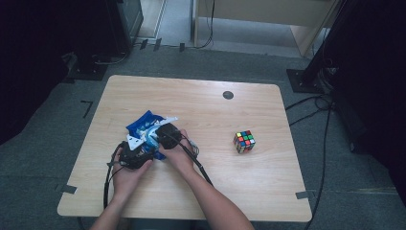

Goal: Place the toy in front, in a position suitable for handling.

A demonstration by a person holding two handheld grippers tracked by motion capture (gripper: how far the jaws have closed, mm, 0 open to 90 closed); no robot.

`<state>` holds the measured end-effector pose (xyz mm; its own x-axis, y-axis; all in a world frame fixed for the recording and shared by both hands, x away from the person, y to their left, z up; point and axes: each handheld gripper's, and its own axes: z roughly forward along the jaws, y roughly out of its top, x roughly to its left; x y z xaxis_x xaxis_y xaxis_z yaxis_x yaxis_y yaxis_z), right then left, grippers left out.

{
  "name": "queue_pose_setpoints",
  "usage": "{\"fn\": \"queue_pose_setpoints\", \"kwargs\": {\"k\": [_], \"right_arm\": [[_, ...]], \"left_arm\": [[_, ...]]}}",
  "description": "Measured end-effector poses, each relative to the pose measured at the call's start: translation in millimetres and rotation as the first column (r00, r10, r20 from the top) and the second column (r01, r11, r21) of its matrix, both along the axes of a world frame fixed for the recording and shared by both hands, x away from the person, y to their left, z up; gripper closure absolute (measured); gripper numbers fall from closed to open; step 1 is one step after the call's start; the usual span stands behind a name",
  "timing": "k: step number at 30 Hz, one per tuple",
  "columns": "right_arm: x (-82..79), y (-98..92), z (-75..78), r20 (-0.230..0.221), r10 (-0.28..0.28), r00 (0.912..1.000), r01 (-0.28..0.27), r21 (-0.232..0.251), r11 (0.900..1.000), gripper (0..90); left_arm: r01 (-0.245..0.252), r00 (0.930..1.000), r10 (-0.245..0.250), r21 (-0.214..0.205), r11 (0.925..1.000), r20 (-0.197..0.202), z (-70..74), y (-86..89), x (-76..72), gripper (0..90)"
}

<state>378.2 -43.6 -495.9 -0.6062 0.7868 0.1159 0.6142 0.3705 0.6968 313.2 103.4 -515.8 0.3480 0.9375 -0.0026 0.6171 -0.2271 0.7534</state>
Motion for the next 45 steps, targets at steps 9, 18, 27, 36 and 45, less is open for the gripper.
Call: {"fn": "queue_pose_setpoints", "kwargs": {"k": [9, 18, 27, 36, 45], "right_arm": [[-28.3, -12.0, 25.1, 0.095, 0.062, 0.9935, -0.066, 0.04, 0.997, 90.0], [-71.1, -55.7, 66.3, 0.218, 0.071, 0.9733, -0.1, 0.125, 0.9871, 90.0], [-110.3, -109.6, 55.8, 0.223, 0.015, 0.9747, -0.041, 0.111, 0.993, 90.0], [-98.5, -114.8, 36.5, 0.19, -0.056, 0.9802, 0.027, 0.153, 0.9878, 54.6], [-63.8, -62.5, 10.1, 0.109, 0.012, 0.994, -0.018, 0.056, 0.9983, 40.4]], "left_arm": [[-0.019, 0.9998, 0.019, 0.01, 0.9998, 0.004, -0.3, -1.2, 1.0, 39.8], [-0.022, 0.9998, 0.022, 0.018, 0.9996, 0.005, -0.3, -2.0, 1.4, 39.7], [-0.024, 0.9997, 0.024, 0.021, 0.9995, 0.007, -0.4, -2.3, 1.2, 39.7], [-0.024, 0.9997, 0.023, 0.021, 0.9995, 0.01, -0.3, -2.4, 0.8, 39.7], [-0.019, 0.9998, 0.019, 0.017, 0.9997, 0.01, -0.3, -2.0, 0.8, 39.7]]}}
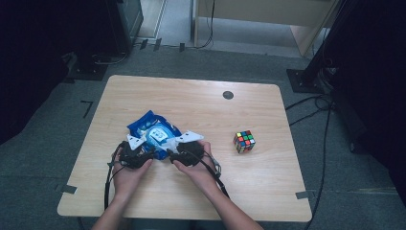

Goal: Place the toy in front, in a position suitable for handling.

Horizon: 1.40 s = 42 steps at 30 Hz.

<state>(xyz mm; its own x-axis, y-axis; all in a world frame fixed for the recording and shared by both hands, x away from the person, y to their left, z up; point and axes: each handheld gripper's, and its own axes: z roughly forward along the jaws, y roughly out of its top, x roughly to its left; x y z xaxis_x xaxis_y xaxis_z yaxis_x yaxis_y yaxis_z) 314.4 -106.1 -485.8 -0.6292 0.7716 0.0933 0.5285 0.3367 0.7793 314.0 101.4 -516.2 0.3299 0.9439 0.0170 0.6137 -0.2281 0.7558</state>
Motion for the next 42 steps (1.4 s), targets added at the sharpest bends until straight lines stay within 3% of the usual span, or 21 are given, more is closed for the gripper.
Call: {"fn": "queue_pose_setpoints", "kwargs": {"k": [2, 5, 8, 10, 17, 24, 27, 31, 35, 38, 42], "right_arm": [[2.3, 5.2, -5.6, 0.011, -0.016, 0.9998, 0.017, -0.023, 0.9996, 46.0], [2.1, 4.7, -4.6, 0.034, -0.049, 0.9982, 0.051, -0.051, 0.9974, 65.5], [0.5, -0.1, -2.2, 0.046, -0.036, 0.9983, 0.039, -0.058, 0.9976, 81.3], [-2.7, -3.8, 0.7, 0.061, -0.029, 0.9977, 0.032, -0.054, 0.998, 86.7], [-22.9, -24.6, 19.8, 0.128, -0.008, 0.9918, 0.008, -0.002, 1.0, 88.8], [-59.2, -56.3, 39.6, 0.175, 0.007, 0.9846, -0.019, 0.063, 0.9978, 88.7], [-76.8, -67.5, 39.8, 0.18, 0.014, 0.9836, -0.027, 0.067, 0.9974, 88.6], [-92.5, -80.5, 29.0, 0.194, 0.011, 0.981, -0.021, 0.049, 0.9986, 88.4], [-91.3, -92.1, 19.7, 0.17, -0.017, 0.9853, 0.01, 0.046, 0.9989, 88.3], [-87.6, -98.0, 18.1, 0.15, -0.034, 0.9881, 0.024, 0.064, 0.9976, 88.2], [-87.1, -100.0, 16.3, 0.144, -0.041, 0.9887, 0.033, 0.063, 0.9975, 88.1]], "left_arm": [[0.001, 1.0, -0.001, 0.001, 1.0, -0.001, 0.0, 0.1, 0.1, 39.7], [0.001, 1.0, -0.001, 0.003, 1.0, -0.002, 0.1, 0.2, 0.2, 39.7], [0.0, 1.0, 0.0, 0.003, 1.0, -0.002, 0.1, -0.3, 0.2, 39.7], [-0.002, 1.0, 0.002, 0.003, 1.0, -0.002, 0.0, -0.5, 0.4, 39.7], [-0.007, 1.0, 0.007, 0.012, 0.9999, 0.002, 0.0, -1.8, 0.7, 39.7], [-0.01, 0.9999, 0.01, 0.01, 0.9999, 0.002, 0.0, -1.8, 0.9, 39.7], [-0.007, 0.9997, 0.007, 0.01, 0.9999, 0.025, 0.7, -1.8, -1.5, 39.9], [0.034, 0.9975, -0.033, -0.016, 0.9993, 0.063, 4.0, 0.1, -9.3, 41.7], [0.057, 0.9968, -0.051, -0.092, 0.9942, 0.062, 9.6, 5.6, -19.2, 42.5], [0.094, 0.9938, -0.089, -0.085, 0.9919, 0.068, 12.5, 4.8, -30.3, 45.2], [0.167, 0.9843, -0.161, -0.084, 0.9823, 0.071, 12.9, -4.4, -39.1, 54.6]]}}
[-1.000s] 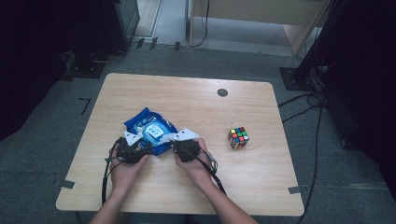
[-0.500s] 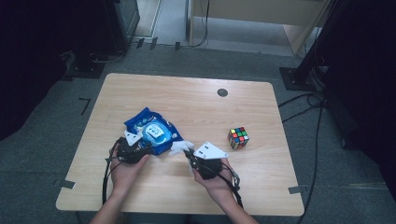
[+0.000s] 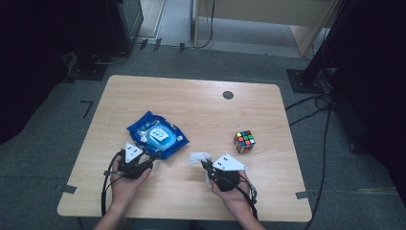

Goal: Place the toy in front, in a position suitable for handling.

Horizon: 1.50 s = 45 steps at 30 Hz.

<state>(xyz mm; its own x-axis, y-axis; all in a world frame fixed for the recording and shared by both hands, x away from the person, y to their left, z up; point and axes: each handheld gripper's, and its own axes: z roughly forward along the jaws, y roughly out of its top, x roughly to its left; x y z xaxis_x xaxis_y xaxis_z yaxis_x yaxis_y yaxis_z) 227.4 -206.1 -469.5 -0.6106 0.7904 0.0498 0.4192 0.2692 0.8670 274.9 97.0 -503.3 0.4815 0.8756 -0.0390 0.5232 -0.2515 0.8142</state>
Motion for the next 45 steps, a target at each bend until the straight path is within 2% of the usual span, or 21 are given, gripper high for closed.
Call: {"fn": "queue_pose_setpoints", "kwargs": {"k": [2, 5, 8, 11, 13, 18, 22, 25, 29, 33, 35, 37, 39, 45], "right_arm": [[0.3, -0.7, -0.8, -0.001, 0.0, 1.0, 0.0, 0.001, 1.0, 88.0], [1.0, -1.5, -1.3, -0.002, -0.003, 1.0, 0.003, 0.003, 1.0, 88.0], [2.0, -2.1, -1.5, -0.005, 0.0, 1.0, 0.001, 0.009, 1.0, 88.0], [2.6, -1.9, -2.1, -0.007, 0.002, 1.0, -0.002, 0.011, 0.9999, 87.9], [2.0, -1.4, -2.3, -0.01, 0.005, 0.9999, -0.004, 0.013, 0.9999, 87.9], [1.7, -1.0, -3.3, -0.008, 0.007, 0.9999, -0.007, 0.015, 0.9999, 87.9], [0.8, -0.1, -3.0, -0.003, 0.007, 1.0, -0.007, 0.016, 0.9998, 87.9], [0.3, 0.2, -2.0, 0.007, 0.012, 0.9999, -0.012, 0.019, 0.9998, 87.9], [0.0, 1.8, -2.8, 0.006, 0.017, 0.9998, -0.017, 0.016, 0.9997, 87.9], [0.9, 2.8, -8.7, -0.008, 0.019, 0.9998, -0.019, 0.004, 0.9998, 86.4], [1.6, 2.2, -10.8, -0.019, 0.02, 0.9996, -0.02, 0.01, 0.9998, 80.2], [1.9, 1.5, -10.6, -0.033, 0.033, 0.9989, -0.032, 0.036, 0.9989, 67.2], [1.5, 0.8, -8.8, -0.03, 0.036, 0.9989, -0.035, 0.04, 0.9986, 56.4], [3.7, -8.3, 3.4, -0.017, 0.041, 0.999, -0.04, 0.075, 0.9964, 43.1]], "left_arm": [[0.046, 0.9989, -0.046, -0.01, 0.9989, 0.006, 0.8, -6.6, -2.3, 60.0], [0.094, 0.9955, -0.094, 0.013, 0.9955, 0.014, 0.2, -19.0, -4.7, 63.9], [0.101, 0.9949, -0.101, 0.044, 0.9939, 0.001, -2.9, -28.0, 0.4, 65.2], [0.086, 0.9955, -0.084, 0.048, 0.9951, -0.043, -6.2, -31.9, 9.4, 64.3], [0.066, 0.9964, -0.062, 0.066, 0.9957, -0.058, -7.8, -32.7, 14.1, 63.2], [-0.012, 0.9976, 0.016, 0.066, 0.9978, -0.067, -7.8, -23.7, 23.8, 58.6], [-0.055, 0.9956, 0.057, 0.031, 0.998, -0.074, -7.4, -11.6, 27.9, 56.6], [-0.038, 0.9979, 0.038, 0.003, 0.9993, -0.051, -6.2, -8.4, 21.8, 54.0], [0.018, 0.9998, -0.018, 0.001, 0.9998, -0.01, -3.9, -9.8, 6.3, 51.3], [0.066, 0.9974, -0.066, 0.001, 0.9978, 0.027, -1.9, -15.3, -6.3, 49.8], [0.08, 0.9958, -0.079, -0.006, 0.9968, 0.045, 0.0, -18.9, -8.4, 49.4], [0.095, 0.9943, -0.094, -0.017, 0.9953, 0.05, 0.2, -21.3, -9.4, 49.0], [0.104, 0.9934, -0.103, -0.005, 0.9946, 0.05, -1.1, -23.0, -10.2, 48.7], [0.103, 0.9936, -0.102, -0.011, 0.9946, 0.048, -1.7, -22.4, -9.8, 48.4]]}}
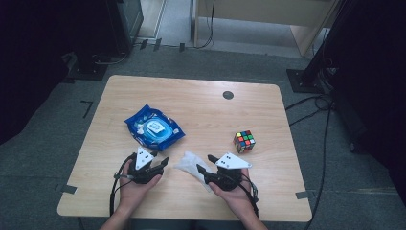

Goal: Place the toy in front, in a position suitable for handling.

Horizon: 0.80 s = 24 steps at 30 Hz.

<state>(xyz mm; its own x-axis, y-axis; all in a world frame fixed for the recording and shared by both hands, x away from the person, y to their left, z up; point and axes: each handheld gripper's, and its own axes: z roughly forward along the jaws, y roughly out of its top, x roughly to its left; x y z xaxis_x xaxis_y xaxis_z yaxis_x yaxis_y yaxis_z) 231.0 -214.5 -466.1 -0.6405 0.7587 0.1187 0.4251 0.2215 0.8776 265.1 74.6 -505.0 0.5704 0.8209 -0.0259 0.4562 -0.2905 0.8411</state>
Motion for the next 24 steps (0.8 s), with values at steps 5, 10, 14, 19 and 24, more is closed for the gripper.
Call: {"fn": "queue_pose_setpoints", "kwargs": {"k": [5, 10, 14, 19, 24], "right_arm": [[1.7, -20.3, 16.0, 0.034, -0.074, 0.9966, 0.074, 0.013, 0.9972, 35.5], [5.4, -60.6, 26.3, 0.072, -0.227, 0.9713, 0.226, 0.013, 0.9739, 26.6], [9.2, -93.6, 16.3, 0.065, -0.352, 0.9335, 0.354, -0.01, 0.9353, 17.5], [30.4, -114.2, -11.3, -0.039, -0.418, 0.9077, 0.417, -0.033, 0.9084, 13.6], [62.2, -107.9, -39.4, -0.12, -0.459, 0.8804, 0.449, -0.1, 0.8879, 11.0]], "left_arm": [[0.003, 1.0, -0.003, 0.0, 1.0, 0.007, -0.4, -1.6, -0.9, 48.3], [0.014, 0.9999, -0.014, -0.002, 0.9999, 0.004, -4.3, -3.8, 0.5, 48.2], [0.013, 0.9999, -0.013, -0.002, 0.9999, 0.0, -4.9, -4.6, 1.5, 48.0], [0.017, 0.9998, -0.017, 0.009, 0.9998, 0.006, -5.7, -7.5, 0.4, 47.7], [0.023, 0.9997, -0.023, 0.016, 0.9996, 0.012, -6.3, -9.1, -0.7, 47.2]]}}
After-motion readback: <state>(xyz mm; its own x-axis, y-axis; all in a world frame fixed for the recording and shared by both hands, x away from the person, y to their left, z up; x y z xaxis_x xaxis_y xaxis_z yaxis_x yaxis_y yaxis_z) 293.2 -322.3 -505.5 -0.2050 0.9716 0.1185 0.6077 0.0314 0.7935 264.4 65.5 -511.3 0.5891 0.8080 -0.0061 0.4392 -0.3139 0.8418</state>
